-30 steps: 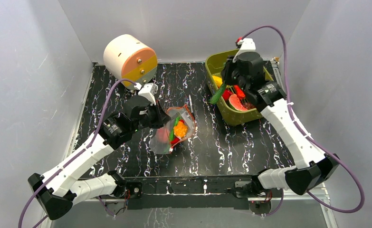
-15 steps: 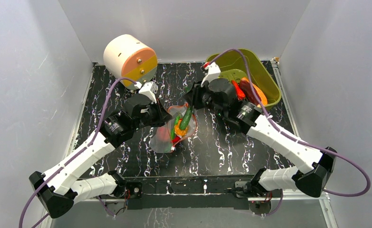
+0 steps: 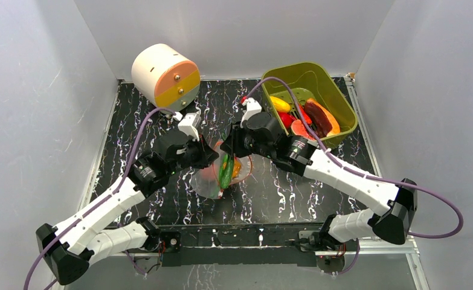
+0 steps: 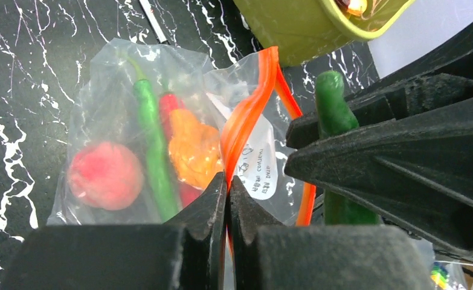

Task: Place the food in the zip-top bag and seal the zipper
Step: Place the fake vegetable in the zipper food storage bag.

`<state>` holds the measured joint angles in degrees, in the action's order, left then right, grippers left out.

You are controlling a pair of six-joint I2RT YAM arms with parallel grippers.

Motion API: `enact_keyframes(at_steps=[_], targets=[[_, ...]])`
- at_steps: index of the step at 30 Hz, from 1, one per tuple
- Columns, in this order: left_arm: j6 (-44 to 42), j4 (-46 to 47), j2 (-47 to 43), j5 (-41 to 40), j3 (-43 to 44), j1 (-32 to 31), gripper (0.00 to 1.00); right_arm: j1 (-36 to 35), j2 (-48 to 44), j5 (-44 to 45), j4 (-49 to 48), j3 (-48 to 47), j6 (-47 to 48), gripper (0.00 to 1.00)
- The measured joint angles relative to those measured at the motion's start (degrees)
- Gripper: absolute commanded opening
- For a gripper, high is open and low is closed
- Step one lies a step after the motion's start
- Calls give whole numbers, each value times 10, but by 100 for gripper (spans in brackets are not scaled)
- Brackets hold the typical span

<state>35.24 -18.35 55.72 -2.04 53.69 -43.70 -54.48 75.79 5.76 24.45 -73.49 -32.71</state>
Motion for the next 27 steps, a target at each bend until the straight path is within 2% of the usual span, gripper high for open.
enact_keyframes(at_steps=[7, 20, 27], targets=[[-42, 42, -34, 17, -76, 0, 0, 0, -5, -58, 51, 44, -44, 16], [-93, 57, -7, 45, -80, 0, 0, 0, -72, -90, 116, 65, -85, 19], [-96, 77, -9, 73, -80, 0, 0, 0, -49, -109, 113, 113, -123, 20]])
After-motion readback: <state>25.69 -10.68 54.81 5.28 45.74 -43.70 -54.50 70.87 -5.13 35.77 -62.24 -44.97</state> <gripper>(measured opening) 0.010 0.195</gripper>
